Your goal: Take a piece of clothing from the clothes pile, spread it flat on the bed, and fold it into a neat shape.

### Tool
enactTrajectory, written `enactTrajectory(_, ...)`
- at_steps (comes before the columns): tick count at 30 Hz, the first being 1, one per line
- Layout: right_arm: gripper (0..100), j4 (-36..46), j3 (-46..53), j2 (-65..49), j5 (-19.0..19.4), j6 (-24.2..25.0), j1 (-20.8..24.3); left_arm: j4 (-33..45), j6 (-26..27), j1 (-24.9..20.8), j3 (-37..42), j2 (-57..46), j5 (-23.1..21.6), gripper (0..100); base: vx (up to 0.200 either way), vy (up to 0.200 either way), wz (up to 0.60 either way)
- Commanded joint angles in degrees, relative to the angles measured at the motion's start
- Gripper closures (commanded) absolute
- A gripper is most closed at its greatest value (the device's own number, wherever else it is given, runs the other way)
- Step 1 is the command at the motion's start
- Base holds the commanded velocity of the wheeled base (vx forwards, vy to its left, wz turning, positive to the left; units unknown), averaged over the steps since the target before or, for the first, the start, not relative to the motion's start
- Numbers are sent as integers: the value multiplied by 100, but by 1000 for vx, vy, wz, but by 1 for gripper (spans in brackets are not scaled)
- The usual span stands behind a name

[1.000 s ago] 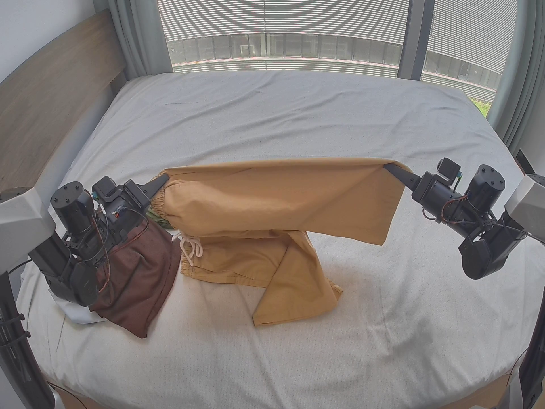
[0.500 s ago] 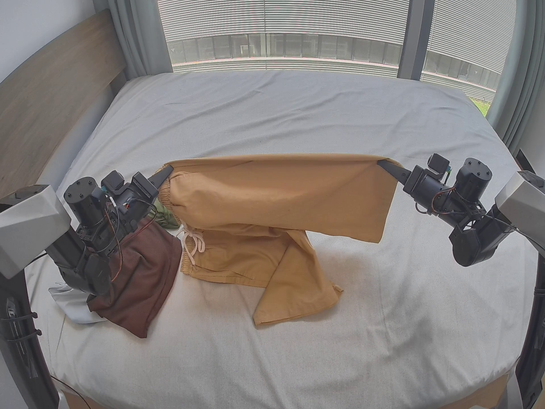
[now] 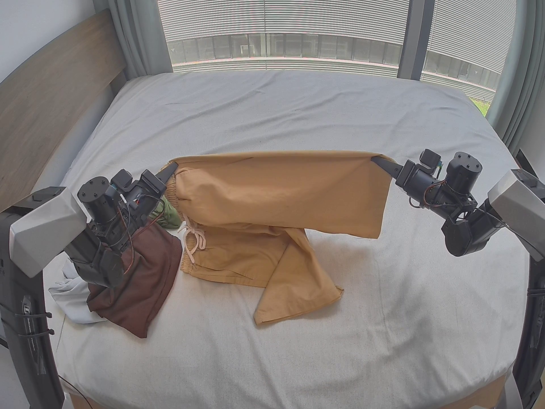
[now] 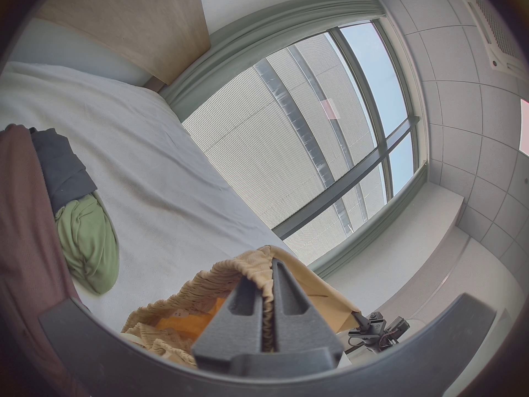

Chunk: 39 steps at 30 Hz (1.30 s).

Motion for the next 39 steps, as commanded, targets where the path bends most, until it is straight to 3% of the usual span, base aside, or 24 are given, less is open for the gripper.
enactTrajectory(1, 100, 84, -340, 355, -2, 0, -24, -3, -73, -2, -441, 432, 14, 100, 0, 0, 0)
enactTrajectory(13, 100, 251, -1184, 971, -11, -17, -50, 322, -90, -46, -1496, 1012, 14, 100, 0, 0, 0)
enactTrajectory(30, 100, 357, -1606, 1067, -11, -17, -59, 938, -380, -81, -2093, 1074, 41, 100, 0, 0, 0)
enactTrajectory(31, 0, 357, -1641, 1076, -11, -17, -59, 964, -380, -81, -2120, 1074, 41, 100, 0, 0, 0)
enactTrajectory(35, 0, 365, -1887, 1129, -11, -9, -208, 1184, -380, -99, -2278, 1074, 49, 100, 0, 0, 0)
enactTrajectory(36, 0, 392, -1905, 1129, -11, -9, -252, 1307, -389, -143, -2339, 1065, 84, 0, 0, 0, 0)
enactTrajectory(39, 0, 392, -1896, 1129, -11, -9, -296, 1395, -407, -143, -2480, 1074, 76, 0, 0, 0, 0)
